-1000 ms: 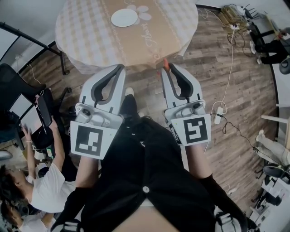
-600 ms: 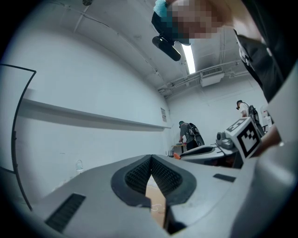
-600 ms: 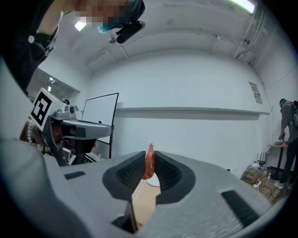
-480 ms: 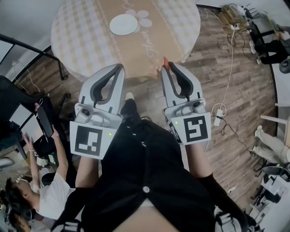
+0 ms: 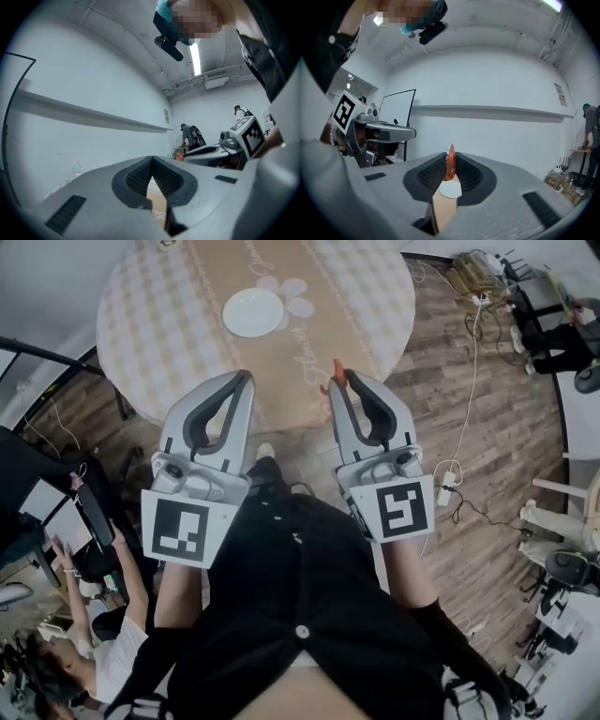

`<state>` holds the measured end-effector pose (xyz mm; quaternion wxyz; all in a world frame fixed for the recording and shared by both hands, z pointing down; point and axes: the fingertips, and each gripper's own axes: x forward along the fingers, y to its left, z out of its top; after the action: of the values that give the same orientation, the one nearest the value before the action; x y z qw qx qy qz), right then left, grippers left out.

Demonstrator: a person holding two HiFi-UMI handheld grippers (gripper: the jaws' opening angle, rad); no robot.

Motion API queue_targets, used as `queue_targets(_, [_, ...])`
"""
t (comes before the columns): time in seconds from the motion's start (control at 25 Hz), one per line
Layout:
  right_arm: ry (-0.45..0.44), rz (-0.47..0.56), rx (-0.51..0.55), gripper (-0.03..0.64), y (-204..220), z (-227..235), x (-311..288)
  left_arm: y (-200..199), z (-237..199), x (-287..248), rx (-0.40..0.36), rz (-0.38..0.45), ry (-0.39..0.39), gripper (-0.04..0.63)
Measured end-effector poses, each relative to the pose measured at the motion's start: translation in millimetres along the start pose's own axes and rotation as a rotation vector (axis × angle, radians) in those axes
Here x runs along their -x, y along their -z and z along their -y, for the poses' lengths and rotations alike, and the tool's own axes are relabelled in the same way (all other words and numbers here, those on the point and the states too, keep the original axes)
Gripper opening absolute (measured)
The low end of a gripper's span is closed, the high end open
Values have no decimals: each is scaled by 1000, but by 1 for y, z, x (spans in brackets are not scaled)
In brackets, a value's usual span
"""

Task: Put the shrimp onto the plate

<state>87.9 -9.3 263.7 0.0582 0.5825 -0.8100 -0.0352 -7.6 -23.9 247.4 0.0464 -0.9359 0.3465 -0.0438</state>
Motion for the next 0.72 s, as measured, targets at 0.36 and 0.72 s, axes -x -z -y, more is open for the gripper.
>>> queue_targets(0.36, [-13,1,-8,48,-4,3,-57,5,-50,-26,3,-4,1,3])
queue_targets(0.72, [-24,-11,8,48,-2,1,-97,16,-86,-39,11,-8,-9,3])
